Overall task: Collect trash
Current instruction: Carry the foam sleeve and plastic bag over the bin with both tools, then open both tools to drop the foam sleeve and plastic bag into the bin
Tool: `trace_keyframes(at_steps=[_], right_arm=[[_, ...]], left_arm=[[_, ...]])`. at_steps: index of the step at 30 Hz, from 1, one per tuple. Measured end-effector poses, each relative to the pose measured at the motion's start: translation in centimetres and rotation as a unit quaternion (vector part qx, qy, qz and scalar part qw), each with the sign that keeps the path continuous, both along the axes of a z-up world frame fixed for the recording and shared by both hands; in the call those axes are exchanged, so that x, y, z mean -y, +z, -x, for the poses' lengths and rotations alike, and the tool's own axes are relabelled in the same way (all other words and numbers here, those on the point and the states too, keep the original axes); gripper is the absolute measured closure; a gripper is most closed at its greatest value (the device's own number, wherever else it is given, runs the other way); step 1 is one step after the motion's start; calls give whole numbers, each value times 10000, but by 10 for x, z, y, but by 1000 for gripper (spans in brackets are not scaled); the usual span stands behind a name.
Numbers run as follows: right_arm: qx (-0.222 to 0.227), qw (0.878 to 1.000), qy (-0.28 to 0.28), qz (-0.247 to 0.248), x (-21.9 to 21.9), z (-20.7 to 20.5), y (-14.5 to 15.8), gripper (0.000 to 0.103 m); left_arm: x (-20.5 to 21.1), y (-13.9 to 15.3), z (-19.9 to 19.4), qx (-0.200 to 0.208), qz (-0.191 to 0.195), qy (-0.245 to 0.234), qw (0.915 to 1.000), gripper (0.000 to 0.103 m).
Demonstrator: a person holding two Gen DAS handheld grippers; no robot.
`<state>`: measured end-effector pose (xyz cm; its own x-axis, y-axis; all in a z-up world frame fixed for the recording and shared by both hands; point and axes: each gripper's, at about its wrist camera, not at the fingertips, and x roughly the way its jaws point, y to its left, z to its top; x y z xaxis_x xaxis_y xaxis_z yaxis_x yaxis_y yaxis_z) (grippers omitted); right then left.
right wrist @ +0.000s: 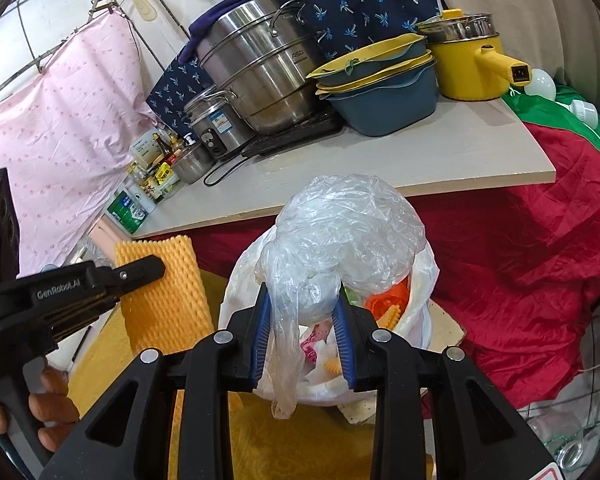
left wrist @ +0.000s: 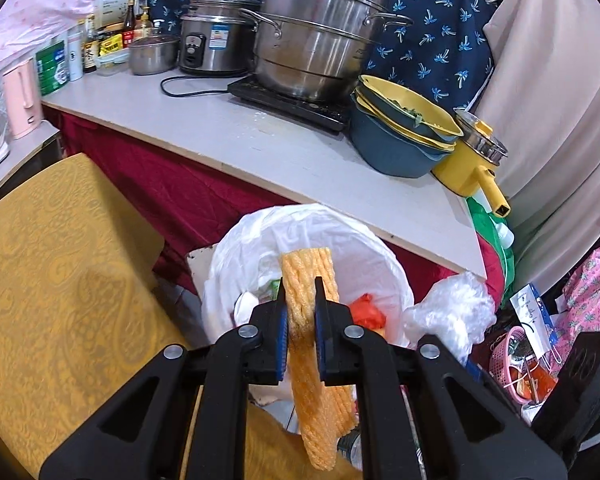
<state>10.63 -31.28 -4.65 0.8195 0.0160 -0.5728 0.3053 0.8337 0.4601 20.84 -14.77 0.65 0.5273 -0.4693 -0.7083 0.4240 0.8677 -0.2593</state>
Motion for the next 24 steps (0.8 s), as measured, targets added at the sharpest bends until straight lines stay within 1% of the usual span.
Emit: trace_keyframes(at_steps=[4, 8, 9, 10, 11, 12, 13, 15, 16, 19, 21, 24], right_arm=[[14, 10000, 29, 11, 3, -16, -1, 72], [57, 10000, 44, 60, 7, -33, 0, 72], [64, 10000, 32, 68, 8, -37, 0, 71], [69, 9999, 18, 75, 9, -40, 1, 68], [65, 9999, 14, 85, 10, -43, 1, 67], [67, 9999, 3, 98, 10, -45, 1, 63], [88, 9999, -12, 115, 11, -47, 1, 59], [105, 9999, -7, 117, 10, -50, 2, 53], [108, 9999, -7, 111, 10, -51, 1, 51], [94, 9999, 8, 114, 8, -53, 2, 47], [87, 9999, 27, 115, 6, -54, 3, 45], [76, 9998, 75, 142, 1, -51, 7, 42]], left_arm=[[12, -2, -17, 43, -22, -19, 10000, 92], [21, -7, -33, -16, 12, -63, 10000, 92], [23, -8, -36, -27, 28, -72, 10000, 88], [24, -8, -40, -50, 47, -77, 9999, 77], [25, -9, -42, -57, 80, -70, 9999, 71], [24, -8, -43, -34, 119, -46, 9999, 60], [24, -8, -44, 2, 127, -7, 9999, 52], [23, -6, -45, 71, 149, 10, 9999, 45], [23, -5, -44, 103, 129, 11, 9999, 39], [20, -2, -42, 229, 47, 67, 9997, 35], [16, 0, -40, 266, -4, 121, 9996, 27], [5, 4, -35, 353, -57, 219, 9991, 25]])
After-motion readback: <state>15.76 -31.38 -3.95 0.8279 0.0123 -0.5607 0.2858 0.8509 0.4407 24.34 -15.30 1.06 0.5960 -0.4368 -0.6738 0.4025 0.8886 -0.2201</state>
